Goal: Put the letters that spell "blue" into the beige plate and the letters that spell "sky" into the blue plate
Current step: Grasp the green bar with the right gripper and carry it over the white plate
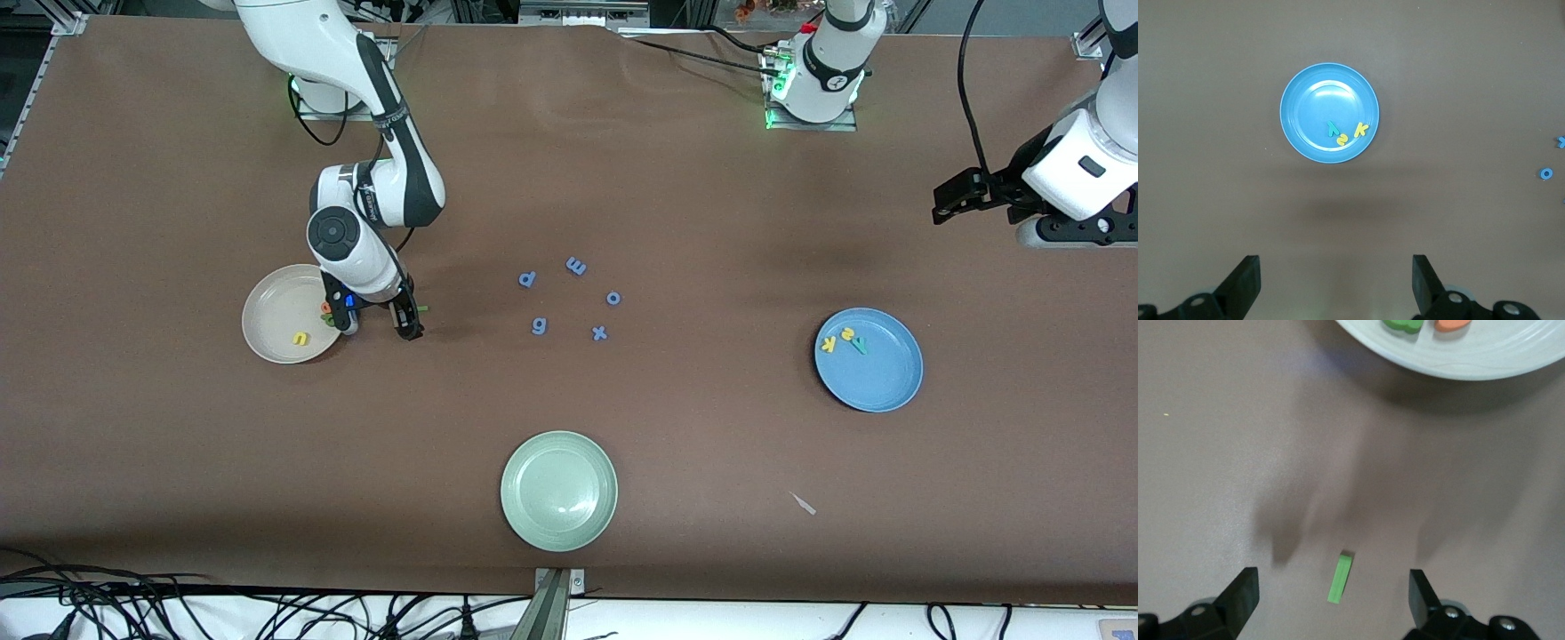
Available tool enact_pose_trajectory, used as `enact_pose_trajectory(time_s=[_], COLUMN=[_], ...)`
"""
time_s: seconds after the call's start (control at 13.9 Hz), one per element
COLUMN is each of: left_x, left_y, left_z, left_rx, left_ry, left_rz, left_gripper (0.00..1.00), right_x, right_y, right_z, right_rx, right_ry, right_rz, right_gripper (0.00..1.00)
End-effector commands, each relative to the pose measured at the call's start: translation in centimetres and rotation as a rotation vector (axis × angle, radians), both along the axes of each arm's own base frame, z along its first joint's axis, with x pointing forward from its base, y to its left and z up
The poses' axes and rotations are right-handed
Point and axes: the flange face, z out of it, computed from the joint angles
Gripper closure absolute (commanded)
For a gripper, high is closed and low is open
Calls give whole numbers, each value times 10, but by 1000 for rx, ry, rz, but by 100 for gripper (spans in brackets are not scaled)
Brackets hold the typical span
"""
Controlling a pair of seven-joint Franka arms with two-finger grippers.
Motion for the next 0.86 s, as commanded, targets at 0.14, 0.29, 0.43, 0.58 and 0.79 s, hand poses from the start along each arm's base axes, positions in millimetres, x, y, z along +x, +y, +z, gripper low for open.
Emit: enact_pose_trajectory(time_s=[0.14, 0.29, 0.43, 0.58, 0.79], left_x=[2, 2, 2, 2, 2], left_y=[-2, 0, 2, 5, 5], left_z=[8, 8, 8, 8, 8], left_rx=[19, 18, 18, 18, 18], left_ry=[9, 10, 9, 9, 10], left_rz=[6, 9, 12, 18, 18], left_gripper=[0, 0, 0, 0, 0], right_x=[-9, -12, -12, -12, -14], right_y=[3, 11, 12, 12, 11], right_z=[-8, -14, -14, -14, -15], right_rx=[6, 6, 7, 6, 5], right_ry=[-56, -64, -70, -70, -60], right_rz=[-16, -23, -23, 2, 1], right_gripper=[20, 34, 46, 62, 100])
